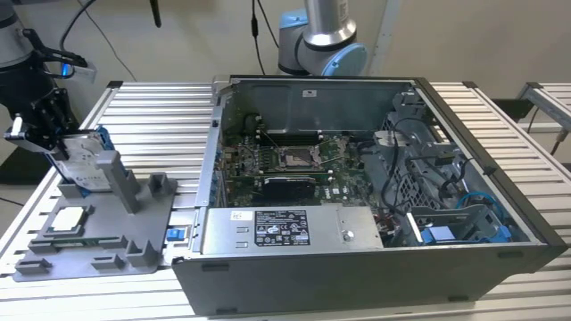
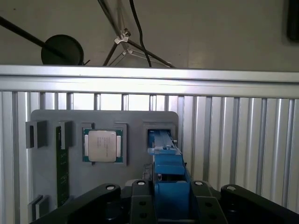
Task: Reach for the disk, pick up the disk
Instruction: 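Pick up the disk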
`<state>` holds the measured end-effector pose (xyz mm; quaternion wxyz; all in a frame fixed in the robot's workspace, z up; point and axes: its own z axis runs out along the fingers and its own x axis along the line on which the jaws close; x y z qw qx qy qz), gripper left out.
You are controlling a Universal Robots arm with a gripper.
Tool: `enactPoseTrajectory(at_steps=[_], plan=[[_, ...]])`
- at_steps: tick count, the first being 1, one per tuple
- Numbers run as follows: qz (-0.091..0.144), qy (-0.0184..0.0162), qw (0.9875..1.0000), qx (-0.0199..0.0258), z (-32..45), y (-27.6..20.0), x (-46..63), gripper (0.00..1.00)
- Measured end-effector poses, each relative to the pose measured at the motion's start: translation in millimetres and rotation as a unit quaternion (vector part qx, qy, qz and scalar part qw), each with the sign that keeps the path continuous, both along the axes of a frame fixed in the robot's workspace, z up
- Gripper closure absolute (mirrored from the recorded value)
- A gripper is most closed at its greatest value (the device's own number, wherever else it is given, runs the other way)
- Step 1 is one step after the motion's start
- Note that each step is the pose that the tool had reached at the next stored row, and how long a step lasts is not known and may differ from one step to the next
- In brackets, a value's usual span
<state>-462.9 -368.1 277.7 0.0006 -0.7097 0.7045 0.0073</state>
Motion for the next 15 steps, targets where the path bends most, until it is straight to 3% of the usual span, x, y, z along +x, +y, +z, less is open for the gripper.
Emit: enactPoseTrajectory(at_steps=[5,15], plan=[[0.000,0.0001,1.0000,0.0000,5.5,0.0,0.0,1.00],[0.000,0.0000,1.0000,0.0000,25.4,0.0,0.0,1.00]])
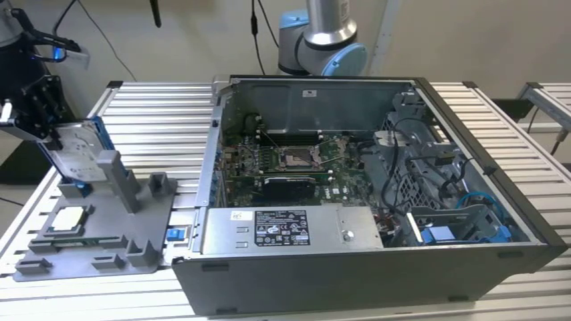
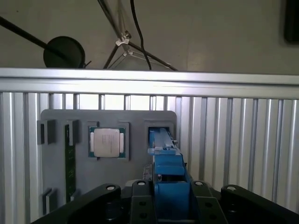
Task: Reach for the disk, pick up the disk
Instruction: 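Pick up the disk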
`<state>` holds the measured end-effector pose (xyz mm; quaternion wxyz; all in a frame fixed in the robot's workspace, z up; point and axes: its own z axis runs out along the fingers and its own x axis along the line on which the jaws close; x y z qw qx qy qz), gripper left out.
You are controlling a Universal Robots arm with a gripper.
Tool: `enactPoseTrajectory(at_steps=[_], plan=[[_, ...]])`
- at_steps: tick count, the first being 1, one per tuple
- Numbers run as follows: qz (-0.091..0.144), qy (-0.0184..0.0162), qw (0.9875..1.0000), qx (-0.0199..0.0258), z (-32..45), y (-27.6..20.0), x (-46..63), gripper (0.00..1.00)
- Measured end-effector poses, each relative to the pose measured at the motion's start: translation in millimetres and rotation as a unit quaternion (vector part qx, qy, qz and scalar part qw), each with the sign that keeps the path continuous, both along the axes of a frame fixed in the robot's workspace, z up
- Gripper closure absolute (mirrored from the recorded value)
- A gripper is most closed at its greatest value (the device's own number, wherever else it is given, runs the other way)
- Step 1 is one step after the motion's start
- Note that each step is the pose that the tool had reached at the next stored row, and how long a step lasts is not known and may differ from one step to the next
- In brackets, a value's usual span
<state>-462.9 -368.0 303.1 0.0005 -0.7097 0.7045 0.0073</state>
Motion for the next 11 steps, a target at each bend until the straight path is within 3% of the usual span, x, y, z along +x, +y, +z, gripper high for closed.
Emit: enactPoseTrajectory(at_steps=[11], plan=[[0.000,0.0001,1.0000,0.0000,13.8,0.0,0.0,1.00]])
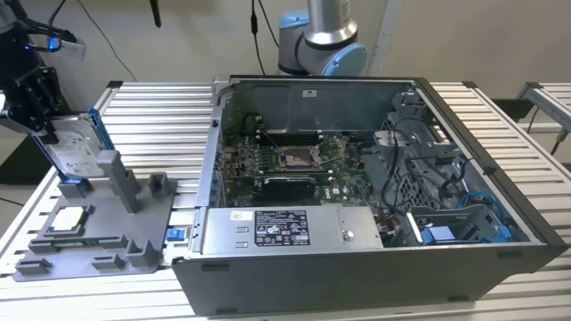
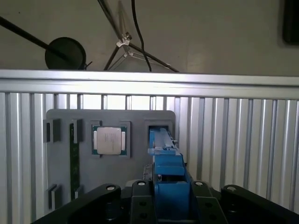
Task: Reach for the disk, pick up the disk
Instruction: 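Pick up the disk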
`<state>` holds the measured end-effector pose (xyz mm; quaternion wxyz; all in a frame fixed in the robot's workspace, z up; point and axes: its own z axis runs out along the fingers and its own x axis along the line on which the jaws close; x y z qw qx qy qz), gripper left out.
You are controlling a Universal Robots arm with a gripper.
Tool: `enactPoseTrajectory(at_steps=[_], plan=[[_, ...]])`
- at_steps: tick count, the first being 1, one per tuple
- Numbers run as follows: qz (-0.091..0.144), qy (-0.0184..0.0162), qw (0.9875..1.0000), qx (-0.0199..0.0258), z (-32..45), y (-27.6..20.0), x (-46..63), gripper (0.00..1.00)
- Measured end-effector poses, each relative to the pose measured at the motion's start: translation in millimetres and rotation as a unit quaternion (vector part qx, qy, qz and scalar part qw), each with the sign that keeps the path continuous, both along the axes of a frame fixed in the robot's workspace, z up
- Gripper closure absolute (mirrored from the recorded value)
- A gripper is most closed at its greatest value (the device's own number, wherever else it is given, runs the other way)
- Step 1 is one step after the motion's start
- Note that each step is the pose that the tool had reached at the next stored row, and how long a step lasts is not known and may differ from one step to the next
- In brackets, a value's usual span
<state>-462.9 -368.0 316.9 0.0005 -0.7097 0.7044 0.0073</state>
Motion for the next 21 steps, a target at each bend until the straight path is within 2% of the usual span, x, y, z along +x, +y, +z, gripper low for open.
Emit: enactPoseTrajectory(at_steps=[21], plan=[[0.003,0.0000,1.0000,0.0000,33.7,0.0,0.0,1.00]])
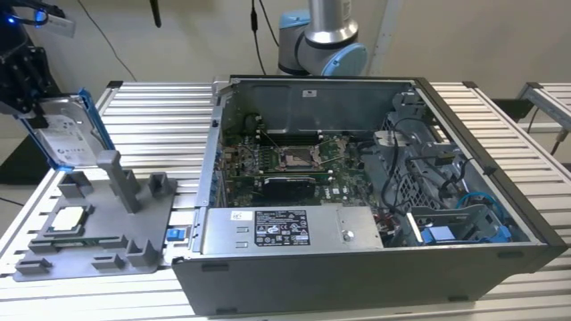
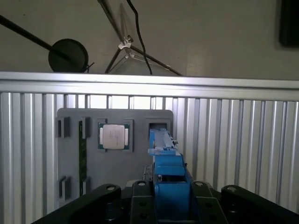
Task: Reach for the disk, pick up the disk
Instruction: 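Pick up the disk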
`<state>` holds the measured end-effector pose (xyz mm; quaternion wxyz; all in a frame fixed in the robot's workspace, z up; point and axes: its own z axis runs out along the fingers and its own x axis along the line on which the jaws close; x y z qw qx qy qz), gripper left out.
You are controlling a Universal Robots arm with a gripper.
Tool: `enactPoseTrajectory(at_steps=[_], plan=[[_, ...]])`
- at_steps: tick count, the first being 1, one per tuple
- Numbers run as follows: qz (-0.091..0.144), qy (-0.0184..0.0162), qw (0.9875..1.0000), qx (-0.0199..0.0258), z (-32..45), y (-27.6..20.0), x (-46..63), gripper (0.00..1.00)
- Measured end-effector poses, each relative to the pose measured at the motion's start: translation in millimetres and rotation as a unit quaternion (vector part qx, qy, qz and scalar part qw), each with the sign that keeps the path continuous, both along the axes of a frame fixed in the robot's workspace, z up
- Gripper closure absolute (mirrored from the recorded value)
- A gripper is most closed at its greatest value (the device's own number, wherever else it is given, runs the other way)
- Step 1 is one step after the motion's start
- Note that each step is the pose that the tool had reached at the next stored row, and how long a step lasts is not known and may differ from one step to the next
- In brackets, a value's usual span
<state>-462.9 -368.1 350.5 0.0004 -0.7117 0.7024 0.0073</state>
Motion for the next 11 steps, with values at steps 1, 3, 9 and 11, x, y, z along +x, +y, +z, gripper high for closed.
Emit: enactPoseTrajectory(at_steps=[1,3,9,11], plan=[[0.000,-0.0001,1.0000,0.0000,1.6,0.0,0.0,1.00],[0.000,-0.0001,1.0000,0.0000,4.6,0.0,0.0,1.00],[0.000,0.0000,1.0000,0.0000,14.2,0.0,0.0,1.00],[0.000,-0.0001,1.0000,0.0000,16.9,0.0,0.0,1.00]])
